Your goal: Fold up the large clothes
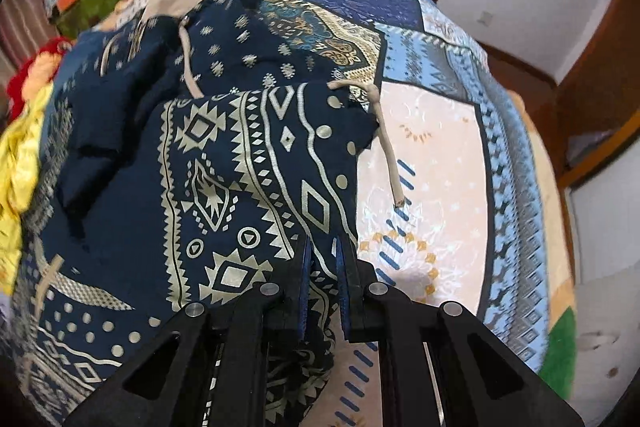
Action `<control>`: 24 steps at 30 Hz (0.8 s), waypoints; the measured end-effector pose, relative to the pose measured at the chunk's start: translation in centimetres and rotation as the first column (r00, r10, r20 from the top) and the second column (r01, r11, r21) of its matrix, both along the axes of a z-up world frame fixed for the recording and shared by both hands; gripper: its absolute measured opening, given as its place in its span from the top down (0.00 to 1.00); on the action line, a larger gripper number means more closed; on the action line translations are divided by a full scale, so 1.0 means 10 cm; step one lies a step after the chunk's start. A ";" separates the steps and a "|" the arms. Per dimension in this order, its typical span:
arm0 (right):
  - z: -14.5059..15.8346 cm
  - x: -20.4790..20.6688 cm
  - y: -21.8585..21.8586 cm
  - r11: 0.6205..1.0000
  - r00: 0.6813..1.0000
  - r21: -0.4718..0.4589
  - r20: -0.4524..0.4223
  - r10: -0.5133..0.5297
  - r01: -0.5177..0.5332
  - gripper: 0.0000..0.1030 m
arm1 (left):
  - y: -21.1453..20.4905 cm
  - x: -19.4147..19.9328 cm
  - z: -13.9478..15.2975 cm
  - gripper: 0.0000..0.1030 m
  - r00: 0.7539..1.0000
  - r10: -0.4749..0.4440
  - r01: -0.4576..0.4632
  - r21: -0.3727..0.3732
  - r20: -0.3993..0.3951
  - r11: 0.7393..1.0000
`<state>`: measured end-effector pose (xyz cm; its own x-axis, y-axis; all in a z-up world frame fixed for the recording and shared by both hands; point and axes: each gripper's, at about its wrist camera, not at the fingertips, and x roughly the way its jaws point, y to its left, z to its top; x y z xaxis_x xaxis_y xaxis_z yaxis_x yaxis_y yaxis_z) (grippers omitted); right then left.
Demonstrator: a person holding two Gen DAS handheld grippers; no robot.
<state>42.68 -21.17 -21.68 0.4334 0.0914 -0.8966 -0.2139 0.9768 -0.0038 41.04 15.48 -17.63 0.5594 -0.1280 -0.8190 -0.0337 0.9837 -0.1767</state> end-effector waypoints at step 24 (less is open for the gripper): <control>-0.07 -0.03 -0.21 0.987 1.000 0.158 -0.014 -0.017 0.019 0.92 | -1.90 0.54 -0.45 0.45 0.935 -0.343 0.353 0.333 -0.092 0.874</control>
